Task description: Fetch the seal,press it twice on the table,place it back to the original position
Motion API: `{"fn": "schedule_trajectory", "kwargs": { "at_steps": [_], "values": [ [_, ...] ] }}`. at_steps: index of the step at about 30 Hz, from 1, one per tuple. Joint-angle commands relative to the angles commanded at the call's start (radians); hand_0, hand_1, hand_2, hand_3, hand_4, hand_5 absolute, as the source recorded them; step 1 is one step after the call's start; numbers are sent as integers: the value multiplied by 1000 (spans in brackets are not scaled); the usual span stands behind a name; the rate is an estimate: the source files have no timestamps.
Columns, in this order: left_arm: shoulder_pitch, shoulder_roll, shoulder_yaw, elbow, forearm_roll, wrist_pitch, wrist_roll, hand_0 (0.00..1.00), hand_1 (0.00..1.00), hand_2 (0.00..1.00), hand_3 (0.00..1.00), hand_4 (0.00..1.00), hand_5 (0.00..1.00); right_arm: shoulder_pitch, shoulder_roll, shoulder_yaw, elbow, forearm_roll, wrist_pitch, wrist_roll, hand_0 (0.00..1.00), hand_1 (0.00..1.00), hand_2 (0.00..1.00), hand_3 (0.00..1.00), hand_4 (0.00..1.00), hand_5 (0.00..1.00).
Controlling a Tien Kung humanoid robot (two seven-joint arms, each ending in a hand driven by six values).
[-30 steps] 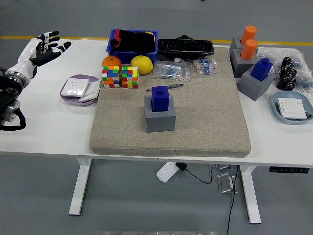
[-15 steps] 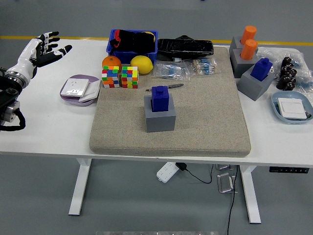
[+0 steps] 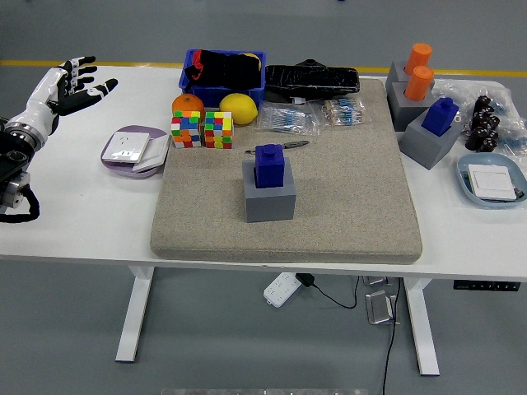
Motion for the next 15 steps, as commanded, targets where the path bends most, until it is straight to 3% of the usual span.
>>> {"fn": "schedule_trajectory", "kwargs": {
  "at_steps": [15],
  "values": [
    [-8,4,0,-6,2,0,-1,916,888,904,911,828,395,0,-2,12,7,-11,-2,0,839,761,759,724,804,619]
  ]
}}
